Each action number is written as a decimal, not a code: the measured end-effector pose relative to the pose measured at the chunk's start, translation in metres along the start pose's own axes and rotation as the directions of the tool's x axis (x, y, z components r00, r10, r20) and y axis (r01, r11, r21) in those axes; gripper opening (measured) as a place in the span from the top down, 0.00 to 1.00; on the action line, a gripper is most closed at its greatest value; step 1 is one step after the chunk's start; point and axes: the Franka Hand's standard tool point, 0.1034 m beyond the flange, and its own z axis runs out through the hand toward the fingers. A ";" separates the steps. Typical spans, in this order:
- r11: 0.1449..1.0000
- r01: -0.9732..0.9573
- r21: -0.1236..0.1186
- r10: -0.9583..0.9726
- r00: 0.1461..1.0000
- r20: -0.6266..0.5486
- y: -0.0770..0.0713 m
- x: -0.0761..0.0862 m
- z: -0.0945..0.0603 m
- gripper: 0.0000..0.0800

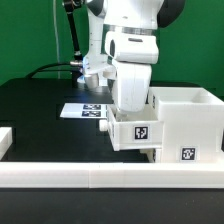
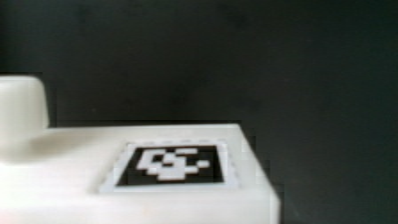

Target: Assemble drawer

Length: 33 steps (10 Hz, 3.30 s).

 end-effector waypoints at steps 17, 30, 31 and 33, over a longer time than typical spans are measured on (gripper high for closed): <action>0.999 -0.042 0.007 0.042 0.998 0.041 0.017 -0.013 -0.055 0.19; 0.993 0.083 0.084 -0.085 0.996 0.019 0.034 -0.069 0.000 0.19; 0.993 0.088 0.085 -0.090 0.996 0.016 0.034 -0.070 0.000 0.19; 0.992 0.091 0.093 -0.093 0.996 0.012 0.030 -0.074 0.005 0.19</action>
Offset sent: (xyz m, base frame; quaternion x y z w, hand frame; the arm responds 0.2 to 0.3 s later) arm 0.0071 0.0112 0.0058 -0.0164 0.0018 0.0140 0.9998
